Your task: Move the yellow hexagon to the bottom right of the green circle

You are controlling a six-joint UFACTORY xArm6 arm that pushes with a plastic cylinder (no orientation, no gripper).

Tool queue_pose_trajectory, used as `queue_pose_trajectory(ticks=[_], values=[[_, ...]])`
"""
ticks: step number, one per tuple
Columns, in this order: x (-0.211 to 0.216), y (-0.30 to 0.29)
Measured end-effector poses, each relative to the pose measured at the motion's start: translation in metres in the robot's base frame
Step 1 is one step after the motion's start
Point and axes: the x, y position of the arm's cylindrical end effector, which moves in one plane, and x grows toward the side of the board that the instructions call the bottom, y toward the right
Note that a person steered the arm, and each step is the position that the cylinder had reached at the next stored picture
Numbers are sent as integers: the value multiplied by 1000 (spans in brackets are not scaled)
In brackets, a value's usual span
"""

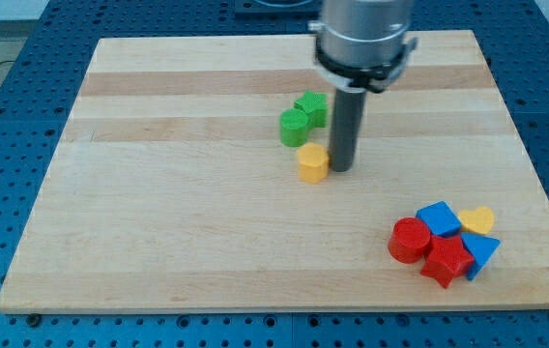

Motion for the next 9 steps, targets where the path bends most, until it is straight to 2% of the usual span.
queue_pose_trajectory(ticks=[1, 2, 3, 4, 5, 7, 8, 9], values=[[3, 1], [18, 38], [36, 35], [57, 22], [49, -11], [24, -16], [34, -16], [51, -63]])
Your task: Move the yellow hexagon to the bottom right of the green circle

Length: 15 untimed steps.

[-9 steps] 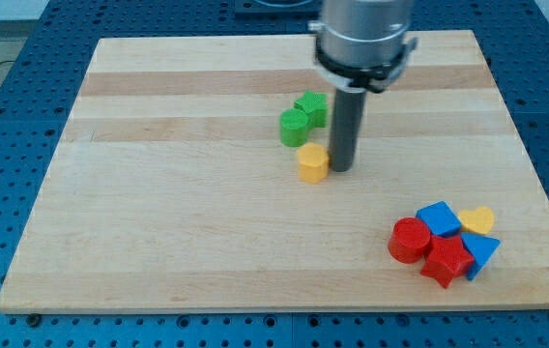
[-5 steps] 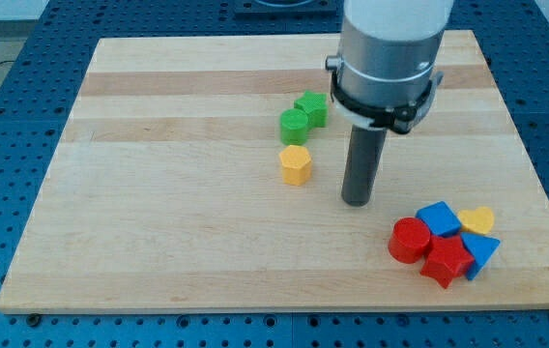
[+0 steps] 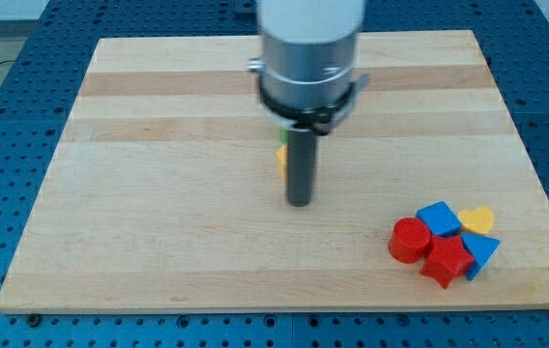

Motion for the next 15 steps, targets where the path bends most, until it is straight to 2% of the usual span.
queue_pose_trajectory(ticks=[1, 3, 5, 7, 9, 10, 11, 12, 13, 14, 15], values=[[-5, -57], [-26, -49], [-42, -14], [-30, 22], [-45, 53], [-1, 61], [-4, 121], [-65, 155], [-71, 141], [-42, 104], [-36, 96]])
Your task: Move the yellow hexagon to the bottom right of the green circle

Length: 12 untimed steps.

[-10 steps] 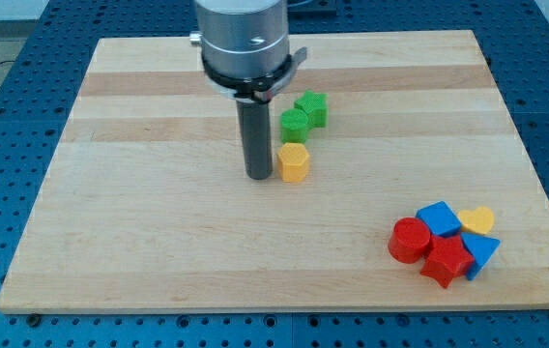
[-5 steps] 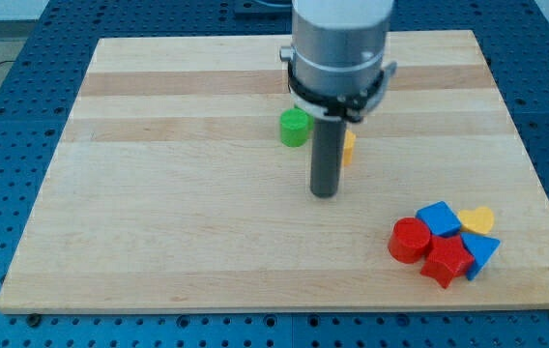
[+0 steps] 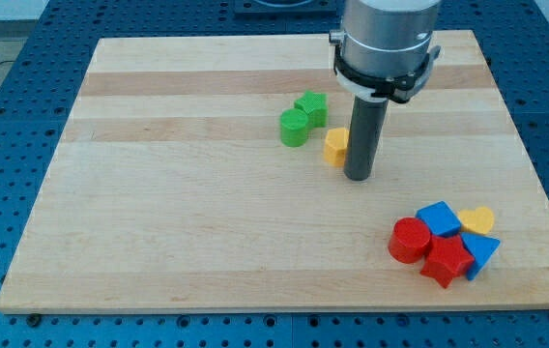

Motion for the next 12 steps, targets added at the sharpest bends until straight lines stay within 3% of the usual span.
queue_pose_trajectory(ticks=[1, 2, 3, 5, 6, 7, 9, 10, 12], values=[[-15, 41], [-69, 43], [-76, 11], [-47, -29], [-54, -20], [-51, 30], [-2, 38], [14, 8], [8, -59]])
